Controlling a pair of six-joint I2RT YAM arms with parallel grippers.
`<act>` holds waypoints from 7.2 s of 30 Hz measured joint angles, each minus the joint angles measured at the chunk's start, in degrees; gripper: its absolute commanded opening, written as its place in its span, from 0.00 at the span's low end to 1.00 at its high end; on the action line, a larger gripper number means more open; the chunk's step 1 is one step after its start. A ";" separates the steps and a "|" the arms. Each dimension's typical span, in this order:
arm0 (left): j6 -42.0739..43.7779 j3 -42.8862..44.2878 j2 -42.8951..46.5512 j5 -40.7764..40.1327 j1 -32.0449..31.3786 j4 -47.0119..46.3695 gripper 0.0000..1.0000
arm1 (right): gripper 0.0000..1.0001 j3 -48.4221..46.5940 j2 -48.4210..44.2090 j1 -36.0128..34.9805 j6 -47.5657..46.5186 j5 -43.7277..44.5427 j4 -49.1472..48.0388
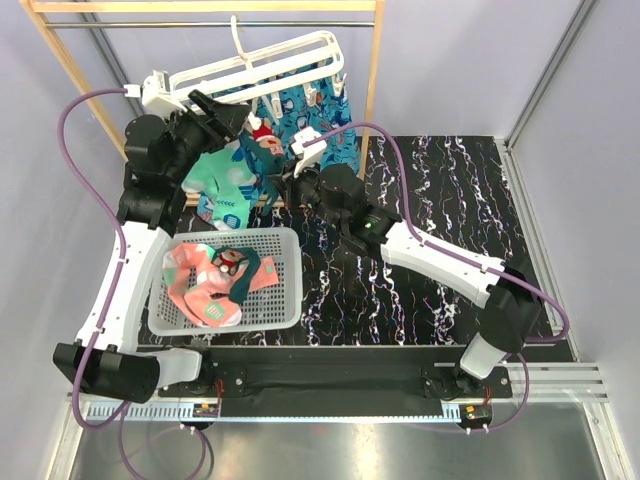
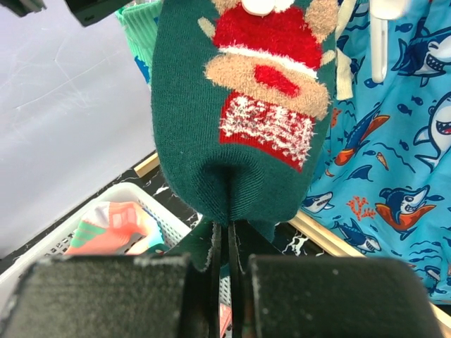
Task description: Remove the socks clipped to the hanger
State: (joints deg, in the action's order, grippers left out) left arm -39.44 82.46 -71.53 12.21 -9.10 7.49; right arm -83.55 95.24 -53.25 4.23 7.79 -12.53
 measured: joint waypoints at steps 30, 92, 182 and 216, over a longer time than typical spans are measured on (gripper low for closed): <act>-3.72 -3.43 -4.83 -0.31 0.00 -8.46 0.44 | 0.00 0.37 -0.39 0.00 1.03 -1.01 -0.07; -10.12 -4.17 -3.85 -2.29 -0.11 -12.11 0.00 | 0.00 1.51 -2.40 0.00 1.46 -0.79 -0.04; -11.93 0.83 -4.11 -3.41 -0.17 -3.45 0.00 | 0.00 4.68 -4.76 0.00 -0.26 2.12 0.39; -8.59 3.08 -4.42 -5.01 -0.17 0.57 0.00 | 0.00 6.97 -5.55 0.00 -0.72 2.19 1.42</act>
State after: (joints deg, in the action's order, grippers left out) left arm -48.03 85.54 -75.94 7.20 -9.28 8.05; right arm -76.58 89.69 -53.25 3.51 9.98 -11.11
